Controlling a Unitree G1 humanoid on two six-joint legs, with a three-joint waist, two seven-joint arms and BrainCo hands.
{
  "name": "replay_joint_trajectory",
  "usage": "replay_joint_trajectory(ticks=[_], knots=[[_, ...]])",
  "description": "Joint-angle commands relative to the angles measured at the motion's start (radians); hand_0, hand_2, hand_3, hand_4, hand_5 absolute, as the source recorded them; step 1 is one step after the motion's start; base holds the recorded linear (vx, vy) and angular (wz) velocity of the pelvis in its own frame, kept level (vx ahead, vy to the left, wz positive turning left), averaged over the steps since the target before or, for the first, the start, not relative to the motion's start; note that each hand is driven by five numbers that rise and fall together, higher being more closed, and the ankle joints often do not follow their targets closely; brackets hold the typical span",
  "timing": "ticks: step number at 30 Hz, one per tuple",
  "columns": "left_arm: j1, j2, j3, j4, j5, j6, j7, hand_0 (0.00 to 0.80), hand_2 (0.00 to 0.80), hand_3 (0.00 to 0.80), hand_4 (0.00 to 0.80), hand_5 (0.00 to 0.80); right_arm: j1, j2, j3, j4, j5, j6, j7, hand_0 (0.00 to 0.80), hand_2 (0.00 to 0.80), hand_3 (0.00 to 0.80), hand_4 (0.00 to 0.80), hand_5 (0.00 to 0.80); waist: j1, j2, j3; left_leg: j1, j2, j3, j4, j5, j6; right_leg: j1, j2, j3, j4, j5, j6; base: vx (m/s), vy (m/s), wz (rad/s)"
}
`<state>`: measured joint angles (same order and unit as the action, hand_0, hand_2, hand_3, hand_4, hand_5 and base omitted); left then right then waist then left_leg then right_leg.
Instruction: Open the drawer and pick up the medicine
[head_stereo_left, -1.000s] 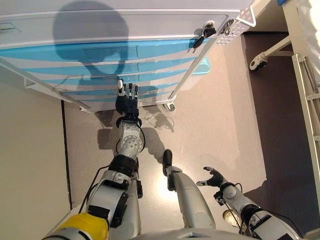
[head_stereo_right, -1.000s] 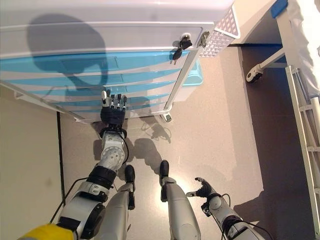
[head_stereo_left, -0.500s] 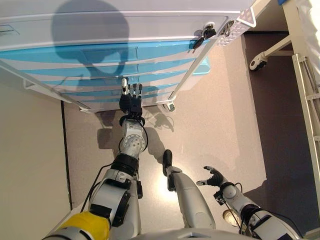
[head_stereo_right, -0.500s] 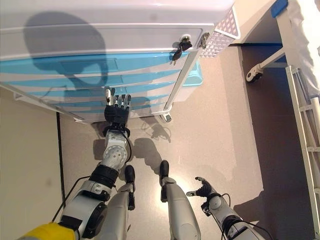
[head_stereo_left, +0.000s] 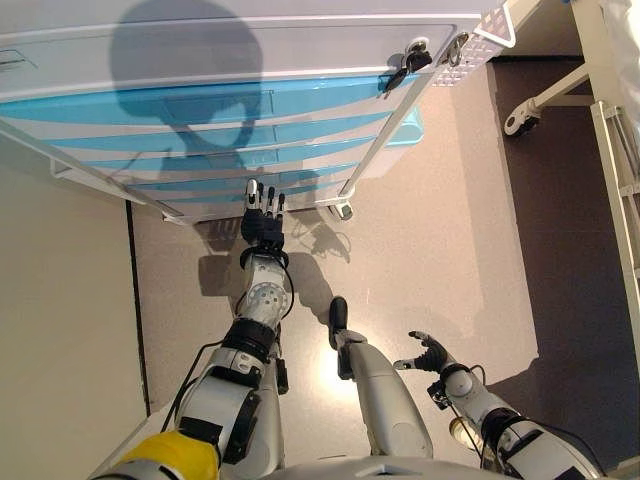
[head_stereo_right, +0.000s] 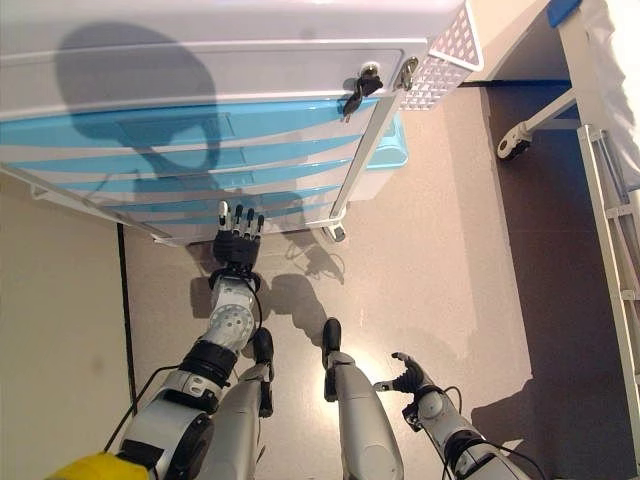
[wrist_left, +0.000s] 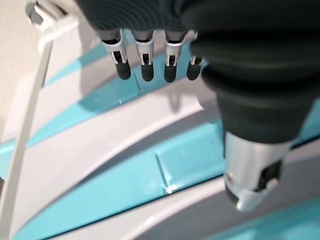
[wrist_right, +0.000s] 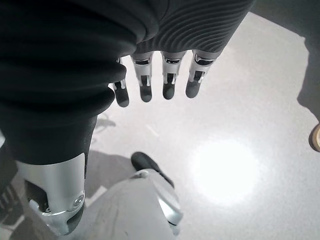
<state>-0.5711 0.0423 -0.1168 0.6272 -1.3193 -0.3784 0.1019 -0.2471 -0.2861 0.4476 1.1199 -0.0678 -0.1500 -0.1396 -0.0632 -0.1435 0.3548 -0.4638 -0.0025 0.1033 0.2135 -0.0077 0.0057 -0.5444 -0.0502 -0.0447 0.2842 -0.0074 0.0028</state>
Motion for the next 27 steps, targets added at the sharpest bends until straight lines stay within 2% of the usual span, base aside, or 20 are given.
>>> replay_joint_trajectory(ticks=[1,11,21,27], knots=[[-0.022,-0.013,0.029,-0.038,0.032,-0.008,-0.024,0.0,0.0,0.0,0.0,0.0,0.011,-0.027,0.022,-0.022,-0.006,0.007,-0.01,0.0,0.0,0.0,0.0,0.0,0.003,0.008,-0.007,-0.029,-0.032,-0.054,-0.014,-0.007,0.014,-0.005,0.018,-0.022,0.006,0.047,0.043,0.0,0.0,0.0],[-0.023,0.006,0.053,-0.022,0.048,-0.01,-0.028,0.0,0.0,0.0,0.0,0.0,0.016,-0.028,0.025,-0.017,-0.011,0.006,-0.007,0.0,0.0,0.0,0.0,0.0,0.006,0.003,-0.012,-0.031,-0.03,-0.054,-0.018,-0.002,0.012,-0.005,0.019,-0.026,0.0,0.05,0.043,0.0,0.0,0.0],[-0.085,0.048,0.037,-0.119,0.09,-0.026,-0.031,0.0,0.0,0.0,0.0,0.0,0.02,-0.047,0.022,-0.009,-0.023,0.007,0.007,0.0,0.0,0.0,0.0,0.0,0.001,0.008,-0.019,-0.037,-0.031,-0.054,-0.014,-0.003,0.011,-0.006,0.02,-0.023,0.001,0.05,0.043,0.0,0.0,0.0],[-0.152,0.082,0.042,-0.122,0.088,-0.036,-0.03,0.0,0.0,0.0,0.0,0.0,0.029,-0.059,0.026,0.003,-0.031,0.006,0.017,0.0,0.0,0.0,0.0,0.0,-0.005,0.011,-0.028,-0.039,-0.031,-0.054,-0.009,-0.007,0.011,-0.007,0.019,-0.022,0.003,0.048,0.043,0.0,0.0,0.0]])
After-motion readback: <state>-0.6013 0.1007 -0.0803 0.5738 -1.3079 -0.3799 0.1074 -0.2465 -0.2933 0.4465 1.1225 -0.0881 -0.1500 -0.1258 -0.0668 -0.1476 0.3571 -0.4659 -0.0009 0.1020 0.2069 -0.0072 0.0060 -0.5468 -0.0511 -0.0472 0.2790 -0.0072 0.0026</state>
